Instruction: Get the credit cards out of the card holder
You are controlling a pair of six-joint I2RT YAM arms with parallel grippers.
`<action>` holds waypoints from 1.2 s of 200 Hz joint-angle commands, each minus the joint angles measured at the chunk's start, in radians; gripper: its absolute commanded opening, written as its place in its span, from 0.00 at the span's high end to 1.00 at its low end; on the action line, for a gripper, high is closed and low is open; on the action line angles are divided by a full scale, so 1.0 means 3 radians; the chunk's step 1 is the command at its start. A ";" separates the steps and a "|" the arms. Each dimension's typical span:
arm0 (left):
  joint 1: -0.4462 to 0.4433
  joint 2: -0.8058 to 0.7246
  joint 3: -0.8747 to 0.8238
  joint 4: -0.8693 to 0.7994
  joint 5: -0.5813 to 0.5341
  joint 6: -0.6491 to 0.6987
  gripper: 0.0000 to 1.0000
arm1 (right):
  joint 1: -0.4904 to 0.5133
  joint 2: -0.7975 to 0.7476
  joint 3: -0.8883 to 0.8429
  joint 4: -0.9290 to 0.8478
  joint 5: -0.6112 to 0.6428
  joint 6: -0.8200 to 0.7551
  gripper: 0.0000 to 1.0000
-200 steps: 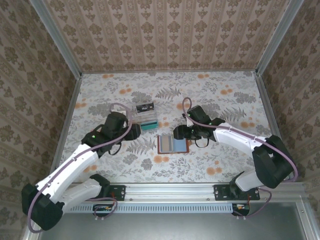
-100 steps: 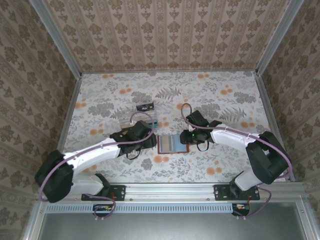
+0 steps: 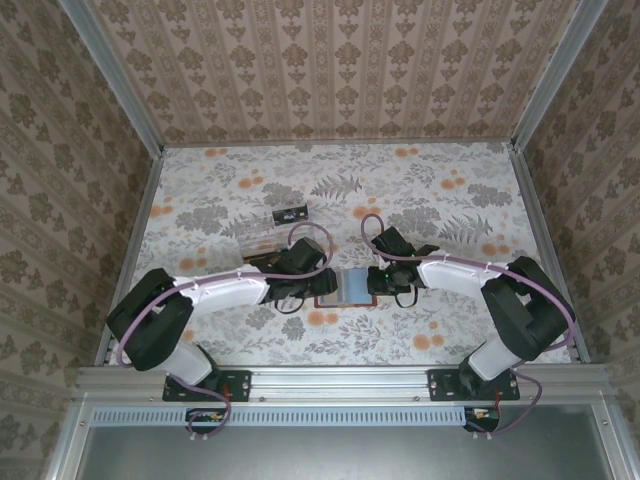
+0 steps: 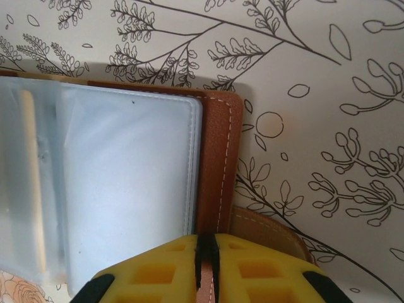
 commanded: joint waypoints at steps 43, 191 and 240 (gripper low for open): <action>-0.0025 0.0177 0.0097 0.0061 0.0162 -0.0003 0.51 | 0.0026 0.0116 -0.0033 -0.0047 0.0000 0.0019 0.84; -0.0040 0.0106 0.0206 -0.0105 0.0098 0.0113 0.52 | 0.0026 0.0178 0.0013 -0.0061 -0.0006 0.0010 0.85; -0.0036 0.0245 0.0236 -0.0184 0.0125 0.0089 0.52 | 0.0026 0.0174 0.0003 -0.0062 -0.0001 0.0011 0.85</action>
